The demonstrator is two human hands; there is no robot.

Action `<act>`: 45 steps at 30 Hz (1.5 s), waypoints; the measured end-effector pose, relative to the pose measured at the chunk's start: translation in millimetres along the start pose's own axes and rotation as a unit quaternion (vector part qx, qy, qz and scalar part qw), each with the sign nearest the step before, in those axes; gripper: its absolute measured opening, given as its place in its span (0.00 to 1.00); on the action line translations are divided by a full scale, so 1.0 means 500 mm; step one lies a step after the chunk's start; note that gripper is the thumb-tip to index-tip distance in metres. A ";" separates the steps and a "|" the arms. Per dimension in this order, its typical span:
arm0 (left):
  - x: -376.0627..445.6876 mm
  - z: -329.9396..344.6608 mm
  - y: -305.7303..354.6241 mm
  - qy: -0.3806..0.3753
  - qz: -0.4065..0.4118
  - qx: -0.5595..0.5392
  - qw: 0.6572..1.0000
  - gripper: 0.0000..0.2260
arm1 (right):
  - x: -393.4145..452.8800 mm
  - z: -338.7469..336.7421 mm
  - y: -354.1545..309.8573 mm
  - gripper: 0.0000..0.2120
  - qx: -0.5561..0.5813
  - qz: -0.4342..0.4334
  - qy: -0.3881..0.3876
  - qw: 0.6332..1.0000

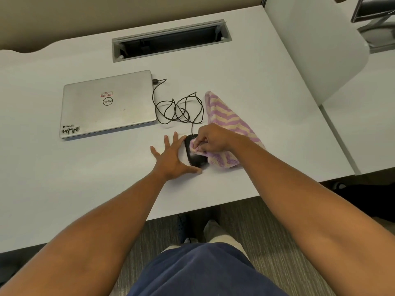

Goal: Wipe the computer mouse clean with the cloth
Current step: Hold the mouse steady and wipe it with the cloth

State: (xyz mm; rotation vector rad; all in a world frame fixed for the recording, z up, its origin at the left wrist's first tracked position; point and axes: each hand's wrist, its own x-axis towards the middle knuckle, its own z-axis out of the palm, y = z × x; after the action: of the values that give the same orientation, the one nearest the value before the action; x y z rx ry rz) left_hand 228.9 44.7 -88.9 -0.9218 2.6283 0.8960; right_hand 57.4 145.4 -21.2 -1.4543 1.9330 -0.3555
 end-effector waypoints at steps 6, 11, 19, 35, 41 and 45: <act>0.000 -0.003 0.004 -0.001 -0.005 -0.003 1.000 0.59 | 0.053 0.022 0.007 0.13 0.000 0.087 0.089 0.992; -0.004 -0.003 0.006 -0.001 -0.008 -0.014 1.000 0.60 | 0.077 0.034 -0.012 0.08 -0.032 0.050 0.069 0.996; -0.007 -0.007 0.013 -0.001 -0.013 -0.021 1.000 0.61 | 0.085 0.015 -0.017 0.10 -0.048 0.023 0.045 0.998; -0.006 -0.001 0.006 0.007 -0.006 -0.028 1.000 0.59 | 0.051 -0.028 0.016 0.13 -0.090 0.128 0.013 0.988; -0.004 0.000 0.005 0.004 -0.003 -0.015 1.000 0.58 | 0.061 -0.016 0.003 0.11 -0.027 0.148 0.076 0.986; -0.004 0.001 0.005 0.003 -0.004 -0.009 1.000 0.58 | 0.060 -0.019 0.006 0.11 0.001 0.157 0.078 0.984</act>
State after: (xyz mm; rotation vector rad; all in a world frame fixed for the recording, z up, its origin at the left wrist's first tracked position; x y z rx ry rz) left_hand 229.1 47.6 -87.6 -0.9404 2.6239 0.9186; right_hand 44.7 116.9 -26.9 -1.1207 2.2461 -0.3337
